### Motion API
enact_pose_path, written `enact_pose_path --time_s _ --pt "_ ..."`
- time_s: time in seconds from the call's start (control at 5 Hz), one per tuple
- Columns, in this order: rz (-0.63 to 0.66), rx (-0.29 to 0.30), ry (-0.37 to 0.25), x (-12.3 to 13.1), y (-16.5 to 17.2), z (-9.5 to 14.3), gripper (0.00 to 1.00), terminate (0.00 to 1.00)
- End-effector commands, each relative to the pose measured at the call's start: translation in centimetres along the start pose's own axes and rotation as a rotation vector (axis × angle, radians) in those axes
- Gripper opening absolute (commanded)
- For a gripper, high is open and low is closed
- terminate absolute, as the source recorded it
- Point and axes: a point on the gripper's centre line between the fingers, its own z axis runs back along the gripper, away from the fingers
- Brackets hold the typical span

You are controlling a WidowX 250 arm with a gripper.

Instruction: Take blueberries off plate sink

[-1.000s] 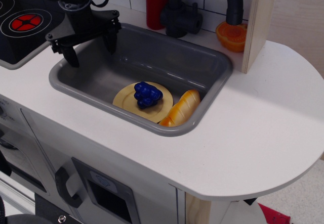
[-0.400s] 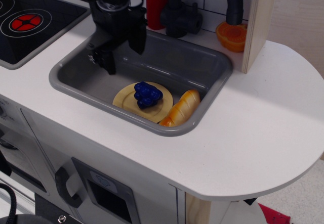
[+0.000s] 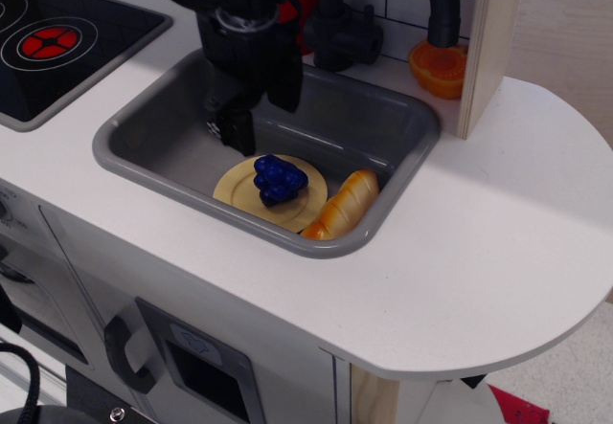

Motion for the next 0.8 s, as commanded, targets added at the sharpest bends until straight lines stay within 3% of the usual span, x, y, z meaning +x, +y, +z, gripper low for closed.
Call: enact_pose_path --time_s 0.0,0.6 --pt "-0.001 -0.034 -0.006 -1.2 0.4 -0.8 1.00 0.00" --pt "0.041 -0.094 -0.033 -2.7 0.3 -2.5 1.00 0.00"
